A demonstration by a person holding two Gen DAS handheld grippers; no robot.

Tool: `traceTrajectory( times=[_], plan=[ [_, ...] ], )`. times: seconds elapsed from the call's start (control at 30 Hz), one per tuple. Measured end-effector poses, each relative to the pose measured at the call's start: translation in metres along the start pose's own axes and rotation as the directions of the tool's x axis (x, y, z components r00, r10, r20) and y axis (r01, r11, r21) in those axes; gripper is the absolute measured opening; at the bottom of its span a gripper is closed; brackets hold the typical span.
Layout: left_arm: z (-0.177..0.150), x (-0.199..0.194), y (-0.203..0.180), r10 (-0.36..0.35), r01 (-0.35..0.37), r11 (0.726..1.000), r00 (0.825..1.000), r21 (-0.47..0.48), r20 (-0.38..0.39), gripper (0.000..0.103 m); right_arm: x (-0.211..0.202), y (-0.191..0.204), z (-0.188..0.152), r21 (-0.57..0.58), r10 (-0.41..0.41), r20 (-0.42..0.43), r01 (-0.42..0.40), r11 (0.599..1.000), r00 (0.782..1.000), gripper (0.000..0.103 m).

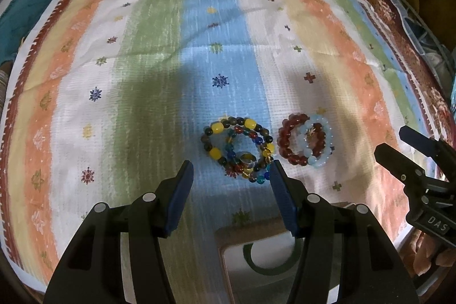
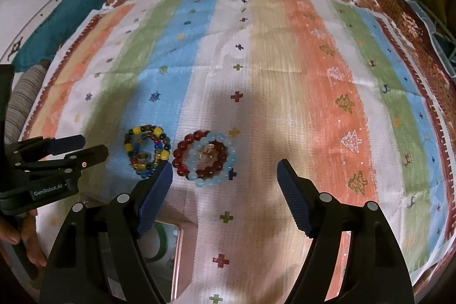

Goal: Organize jewelry
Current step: 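Open both tools over the tin and move them toward the beaded bracelets, then grasp the multicolour bead bracelet with left tool while right tool grasps the light-blue bracelet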

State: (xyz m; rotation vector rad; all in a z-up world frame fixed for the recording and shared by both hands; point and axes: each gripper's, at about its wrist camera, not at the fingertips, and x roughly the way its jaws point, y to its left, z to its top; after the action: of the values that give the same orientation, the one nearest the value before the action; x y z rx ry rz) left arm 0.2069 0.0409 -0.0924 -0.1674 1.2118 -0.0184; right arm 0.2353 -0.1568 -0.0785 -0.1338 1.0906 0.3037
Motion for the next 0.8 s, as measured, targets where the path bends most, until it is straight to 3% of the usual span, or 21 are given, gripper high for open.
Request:
traceTrajectory(
  times=[0.8],
  plan=[
    [0.019, 0.045, -0.002, 0.023, -0.019, 0.999, 0.996, 0.049, -0.081, 0.056, 0.043, -0.003, 0.009, -0.014, -0.024, -0.095, 0.022, 1.0, 0.995, 0.076]
  ],
)
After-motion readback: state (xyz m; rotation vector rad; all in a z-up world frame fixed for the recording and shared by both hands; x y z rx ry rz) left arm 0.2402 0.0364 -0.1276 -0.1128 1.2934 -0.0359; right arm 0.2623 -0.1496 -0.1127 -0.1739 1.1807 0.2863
